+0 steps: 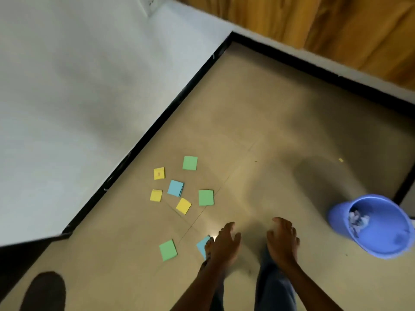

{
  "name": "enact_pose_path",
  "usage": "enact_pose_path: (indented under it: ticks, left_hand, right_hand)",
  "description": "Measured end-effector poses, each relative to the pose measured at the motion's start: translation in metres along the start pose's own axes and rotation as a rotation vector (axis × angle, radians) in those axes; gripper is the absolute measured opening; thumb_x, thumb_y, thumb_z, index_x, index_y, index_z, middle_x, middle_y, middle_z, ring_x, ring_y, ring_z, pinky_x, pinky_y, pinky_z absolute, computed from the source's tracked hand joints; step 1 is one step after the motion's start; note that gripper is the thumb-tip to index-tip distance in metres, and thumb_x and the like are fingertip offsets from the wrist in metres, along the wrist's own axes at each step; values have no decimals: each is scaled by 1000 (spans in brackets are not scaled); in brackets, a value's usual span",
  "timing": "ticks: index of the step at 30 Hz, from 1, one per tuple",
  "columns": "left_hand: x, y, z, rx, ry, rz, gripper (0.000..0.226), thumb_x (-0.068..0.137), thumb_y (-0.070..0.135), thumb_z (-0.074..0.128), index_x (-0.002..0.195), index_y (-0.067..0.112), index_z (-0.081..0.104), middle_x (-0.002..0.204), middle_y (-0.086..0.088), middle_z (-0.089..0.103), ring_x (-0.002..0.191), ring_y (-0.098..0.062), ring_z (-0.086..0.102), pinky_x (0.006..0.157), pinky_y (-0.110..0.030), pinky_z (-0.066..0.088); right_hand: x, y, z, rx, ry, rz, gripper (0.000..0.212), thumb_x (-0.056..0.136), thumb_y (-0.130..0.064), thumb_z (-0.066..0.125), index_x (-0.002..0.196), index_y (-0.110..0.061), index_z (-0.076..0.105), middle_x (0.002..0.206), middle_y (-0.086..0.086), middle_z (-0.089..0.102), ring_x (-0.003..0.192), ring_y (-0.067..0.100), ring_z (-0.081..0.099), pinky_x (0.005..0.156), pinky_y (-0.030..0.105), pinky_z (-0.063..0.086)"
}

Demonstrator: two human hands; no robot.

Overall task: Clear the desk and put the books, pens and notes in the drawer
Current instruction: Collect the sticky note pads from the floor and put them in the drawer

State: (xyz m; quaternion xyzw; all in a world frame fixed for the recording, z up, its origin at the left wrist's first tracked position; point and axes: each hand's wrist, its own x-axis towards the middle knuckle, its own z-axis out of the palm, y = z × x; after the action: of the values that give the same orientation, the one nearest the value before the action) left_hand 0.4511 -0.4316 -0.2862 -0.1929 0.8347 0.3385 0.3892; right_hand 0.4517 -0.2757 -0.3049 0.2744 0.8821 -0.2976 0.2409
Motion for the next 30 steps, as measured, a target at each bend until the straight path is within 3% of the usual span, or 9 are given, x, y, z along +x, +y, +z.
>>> enact_pose_path:
  ticks: [5,9,11,13,15,17,19,25,30]
  left_hand:
    - [1,-60,-21,-68,75,-114,36,99,36,36,128,19,49,127,-1,57,114,-15,54,98,-29,43]
    - [12,-85,-24,-221,139,-237,38,101,35,36,135,21,42,132,2,54,111,-13,57,90,-20,47]
    - [27,-94,-20,-294,137,-258,41,101,31,37,140,20,36,131,0,52,100,-5,56,73,-7,45]
    - [46,-103,-12,-377,137,-292,41,100,27,41,140,19,35,131,0,49,91,0,52,62,-6,42]
    - [63,-110,-3,-455,127,-322,40,99,24,43,138,20,36,136,2,44,100,-3,53,76,-10,47]
    - [77,-117,7,-522,124,-350,42,99,26,44,140,22,36,141,-2,44,118,-16,51,98,-33,47]
    - [89,-129,19,-525,122,-382,43,98,29,45,140,23,35,142,-4,45,124,-21,49,103,-43,43]
    - [132,-181,50,-524,112,-428,47,99,29,44,143,21,32,148,-2,39,132,-20,42,109,-36,36]
    - [184,-238,70,-597,170,-444,46,99,27,44,143,18,34,147,-4,39,133,-22,41,107,-35,38]
  right_hand:
    - [-22,-40,56,-23,-79,-50,33,88,-15,51,121,-16,54,125,6,55,114,25,50,94,39,39]
    - [-5,-45,100,-139,-184,-194,46,87,-9,48,130,-23,47,143,-1,43,128,18,44,98,32,41]
    - [12,-43,119,-215,-236,-280,48,85,-6,47,130,-24,46,148,-3,37,134,17,39,100,32,45]
    - [31,-41,140,-315,-284,-338,48,84,-6,50,130,-21,47,149,1,36,136,22,36,101,39,45]
    - [47,-43,160,-410,-311,-424,45,82,-7,54,126,-16,52,140,8,47,129,30,43,102,46,42]
    - [60,-46,177,-458,-342,-508,40,78,-7,58,117,-11,57,121,12,59,113,34,54,96,51,43]
    - [69,-49,196,-494,-379,-582,36,74,-6,61,110,-10,59,111,10,63,103,32,58,91,50,46]
    - [93,-42,259,-540,-385,-676,34,72,-8,73,106,-8,63,107,11,66,95,30,64,82,41,51]
    - [131,-27,327,-552,-358,-556,33,89,-18,53,122,-15,52,123,5,56,112,22,53,92,34,40]
